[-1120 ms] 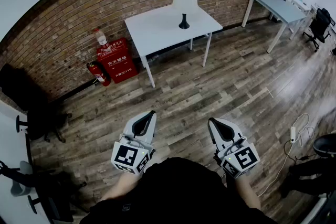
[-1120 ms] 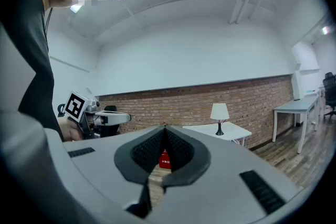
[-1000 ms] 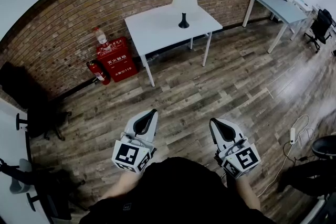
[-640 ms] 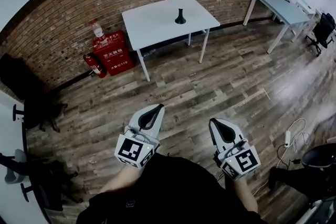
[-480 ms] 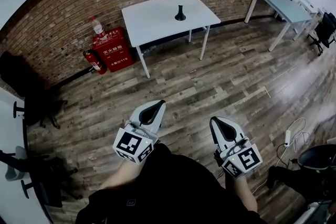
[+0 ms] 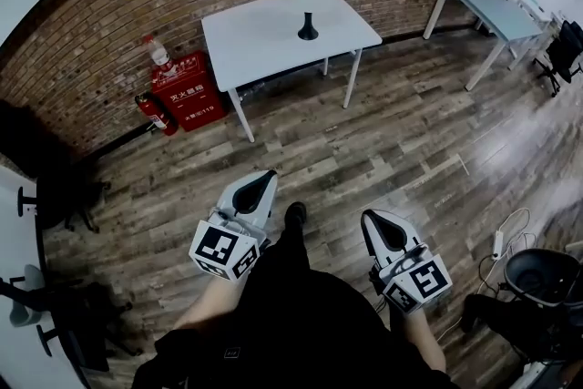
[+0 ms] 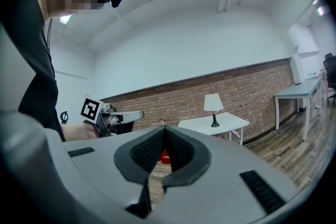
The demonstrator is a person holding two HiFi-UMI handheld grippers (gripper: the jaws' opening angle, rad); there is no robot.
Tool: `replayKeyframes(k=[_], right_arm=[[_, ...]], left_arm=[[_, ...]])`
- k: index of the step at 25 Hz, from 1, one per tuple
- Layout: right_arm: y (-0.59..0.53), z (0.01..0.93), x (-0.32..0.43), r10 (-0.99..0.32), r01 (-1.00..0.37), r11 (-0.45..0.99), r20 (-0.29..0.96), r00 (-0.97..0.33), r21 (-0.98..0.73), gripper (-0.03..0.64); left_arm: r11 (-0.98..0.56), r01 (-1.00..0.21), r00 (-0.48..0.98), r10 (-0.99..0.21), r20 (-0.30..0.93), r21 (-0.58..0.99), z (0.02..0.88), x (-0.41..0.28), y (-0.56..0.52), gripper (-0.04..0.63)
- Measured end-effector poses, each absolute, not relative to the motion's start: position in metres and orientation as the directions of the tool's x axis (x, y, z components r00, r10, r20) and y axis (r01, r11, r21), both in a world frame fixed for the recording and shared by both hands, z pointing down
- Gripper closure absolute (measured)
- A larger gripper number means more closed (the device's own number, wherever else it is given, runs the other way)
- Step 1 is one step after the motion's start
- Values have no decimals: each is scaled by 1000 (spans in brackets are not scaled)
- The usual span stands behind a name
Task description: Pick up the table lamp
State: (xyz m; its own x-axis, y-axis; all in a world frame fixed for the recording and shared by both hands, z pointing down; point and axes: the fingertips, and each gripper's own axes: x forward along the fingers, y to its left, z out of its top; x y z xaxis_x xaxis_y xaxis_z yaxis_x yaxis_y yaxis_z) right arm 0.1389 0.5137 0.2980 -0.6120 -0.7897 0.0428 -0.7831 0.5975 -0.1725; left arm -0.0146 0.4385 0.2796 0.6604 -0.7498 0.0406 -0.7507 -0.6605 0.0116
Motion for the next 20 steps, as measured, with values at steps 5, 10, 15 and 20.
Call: replayKeyframes(k=[5, 10, 15, 20], right_arm=[[451, 297, 140, -795, -795, 585, 76, -601, -161, 607], [362, 296, 138, -799, -803, 574, 105, -592, -162, 607], [259, 290, 114, -798, -800, 573, 99, -594, -177, 607], [173, 281, 84, -797, -793, 579, 72, -600, -189, 607]], left_arm=[[-657, -753, 657, -751, 66, 34, 289, -15, 364, 589], [-665, -746, 665, -743, 74, 27, 283, -21, 278, 589], [-680, -733, 678, -730, 87, 9, 271, -41, 184, 589], [-709, -705, 704, -703, 97, -25, 262, -56, 106, 589]])
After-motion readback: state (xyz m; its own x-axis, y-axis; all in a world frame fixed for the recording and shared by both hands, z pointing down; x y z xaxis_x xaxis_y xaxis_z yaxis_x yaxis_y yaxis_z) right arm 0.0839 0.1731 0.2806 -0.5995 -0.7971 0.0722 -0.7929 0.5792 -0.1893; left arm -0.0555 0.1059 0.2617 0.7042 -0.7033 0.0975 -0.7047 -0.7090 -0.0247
